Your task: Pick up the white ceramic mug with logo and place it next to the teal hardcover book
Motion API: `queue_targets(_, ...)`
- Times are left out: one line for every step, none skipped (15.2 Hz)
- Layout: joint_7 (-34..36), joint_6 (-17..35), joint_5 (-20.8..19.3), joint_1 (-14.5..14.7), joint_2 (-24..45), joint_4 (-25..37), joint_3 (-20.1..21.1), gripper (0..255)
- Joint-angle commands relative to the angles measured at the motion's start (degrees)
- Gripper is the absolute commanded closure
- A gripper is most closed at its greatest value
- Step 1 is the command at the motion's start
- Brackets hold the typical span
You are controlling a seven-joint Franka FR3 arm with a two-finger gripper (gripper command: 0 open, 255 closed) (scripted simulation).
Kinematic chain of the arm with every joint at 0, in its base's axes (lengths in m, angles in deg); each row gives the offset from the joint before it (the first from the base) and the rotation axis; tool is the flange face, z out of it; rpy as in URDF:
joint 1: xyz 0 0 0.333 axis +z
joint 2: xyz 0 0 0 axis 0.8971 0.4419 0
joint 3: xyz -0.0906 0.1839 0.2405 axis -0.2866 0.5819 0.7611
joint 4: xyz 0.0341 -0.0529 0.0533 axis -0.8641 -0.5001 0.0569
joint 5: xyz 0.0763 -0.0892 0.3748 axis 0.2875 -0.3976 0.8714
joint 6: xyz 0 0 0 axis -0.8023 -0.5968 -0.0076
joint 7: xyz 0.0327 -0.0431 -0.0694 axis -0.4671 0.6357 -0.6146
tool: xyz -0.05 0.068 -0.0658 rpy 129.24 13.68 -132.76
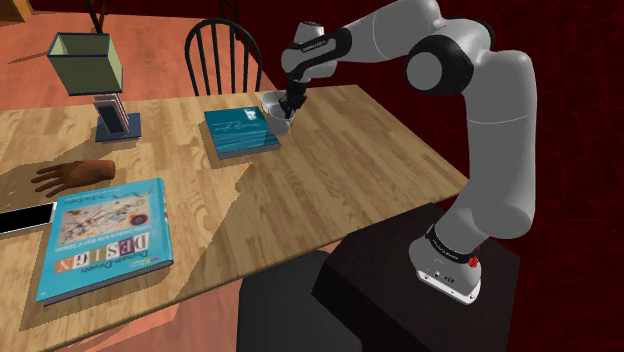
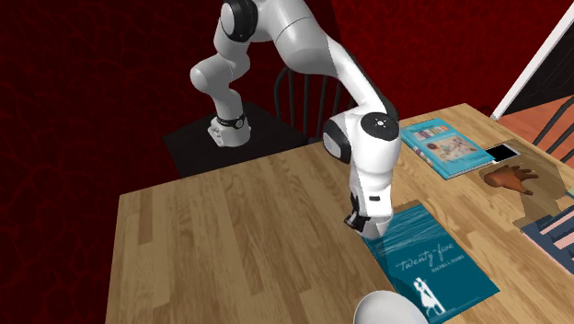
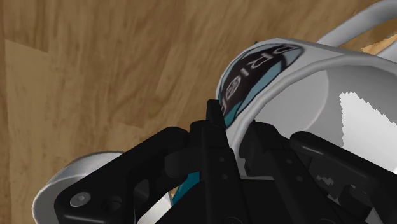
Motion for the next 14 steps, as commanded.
queue_targets(-0.20, 1.15, 0.34, -0.06, 0.77, -0.36, 0.24, 255)
queue_targets(-0.34, 1.69, 0.52, -0.13, 1.19, -0.50, 0.36, 255)
queue_targets(-0.48, 2.22, 0.70, -0.20, 1.61, -0.61, 0.49, 255)
queue_targets(-0.62, 2.74, 0.88, -0.28, 2.05, -0.72, 0.62, 255)
queue_targets(-0.76, 3.26, 1.06, -0.36, 2.49, -0.81, 0.75, 255)
queue_targets(-0.90, 3.78, 1.25, -0.44, 2.94, -0.88, 0.89, 255)
queue_targets(-1.04, 4.29, 1.43, -0.53, 3.40, -0.95, 1.02, 255)
queue_targets(-1.18, 4.79, 1.61, -0.61, 3.86, -0.99, 1.16, 255)
queue_targets(-1.32, 5.29, 1.79, -0.70, 4.34, -1.03, 1.31, 255)
queue_targets(-1.46, 5.78, 1.97, -0.80, 4.82, -1.05, 1.45, 255)
queue_targets(-1.60, 6.27, 2.15, -0.89, 5.30, -1.06, 1.60, 255)
queue_targets(-1.74, 6.75, 2.33, -0.98, 5.80, -1.05, 1.74, 255)
queue_targets(-1.97, 7.55, 2.64, -1.14, 6.64, -1.01, 1.99, 255)
queue_targets(-1.97, 7.55, 2.64, -1.14, 6.64, -1.01, 1.98, 255)
